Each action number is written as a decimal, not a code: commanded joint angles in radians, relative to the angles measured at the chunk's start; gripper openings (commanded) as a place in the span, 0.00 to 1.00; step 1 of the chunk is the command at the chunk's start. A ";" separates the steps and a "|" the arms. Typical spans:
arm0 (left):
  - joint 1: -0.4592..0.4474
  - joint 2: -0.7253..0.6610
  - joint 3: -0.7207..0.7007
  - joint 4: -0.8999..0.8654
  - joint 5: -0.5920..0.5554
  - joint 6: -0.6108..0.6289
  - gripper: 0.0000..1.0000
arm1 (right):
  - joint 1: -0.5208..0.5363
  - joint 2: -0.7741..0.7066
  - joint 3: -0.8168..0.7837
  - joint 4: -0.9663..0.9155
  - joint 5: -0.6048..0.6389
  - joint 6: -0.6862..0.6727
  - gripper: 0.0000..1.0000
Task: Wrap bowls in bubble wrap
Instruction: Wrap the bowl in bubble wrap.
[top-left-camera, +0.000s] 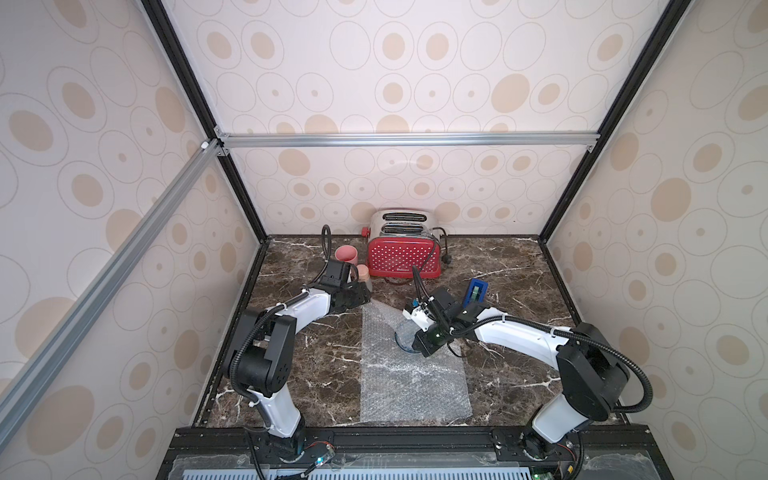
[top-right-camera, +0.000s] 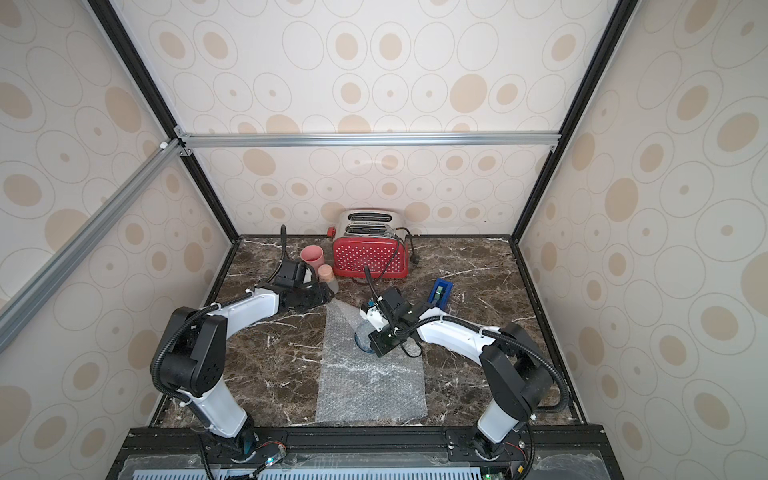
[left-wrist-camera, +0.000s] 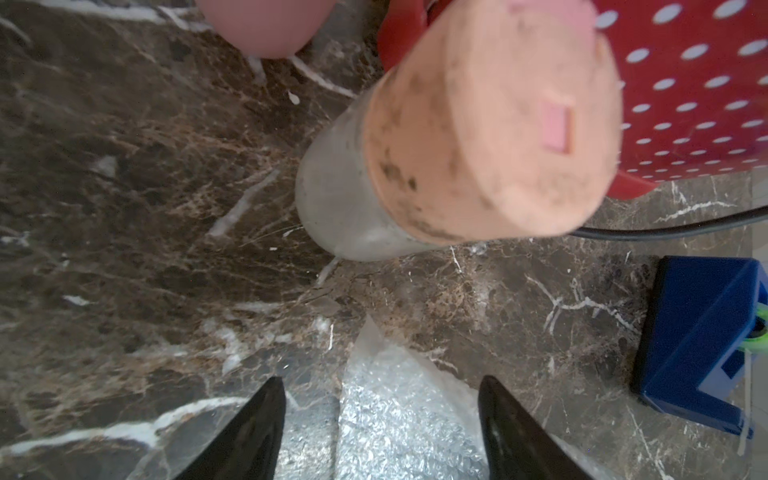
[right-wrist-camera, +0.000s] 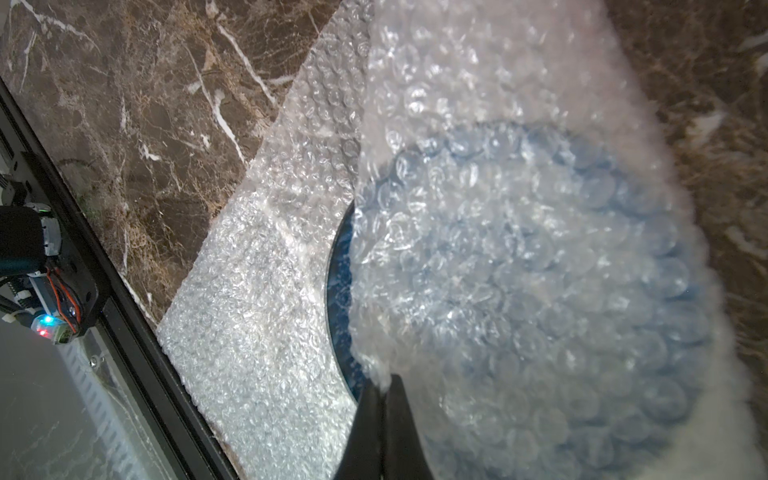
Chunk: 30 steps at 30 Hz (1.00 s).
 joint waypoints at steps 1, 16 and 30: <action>0.004 0.024 0.018 0.051 0.034 0.014 0.67 | 0.012 0.008 -0.012 -0.001 -0.011 -0.017 0.02; 0.003 0.067 0.014 0.127 0.042 -0.028 0.34 | 0.013 0.015 -0.013 -0.005 -0.016 -0.019 0.02; -0.029 -0.044 -0.071 0.166 0.053 -0.090 0.00 | 0.019 0.021 -0.015 0.004 -0.005 -0.020 0.02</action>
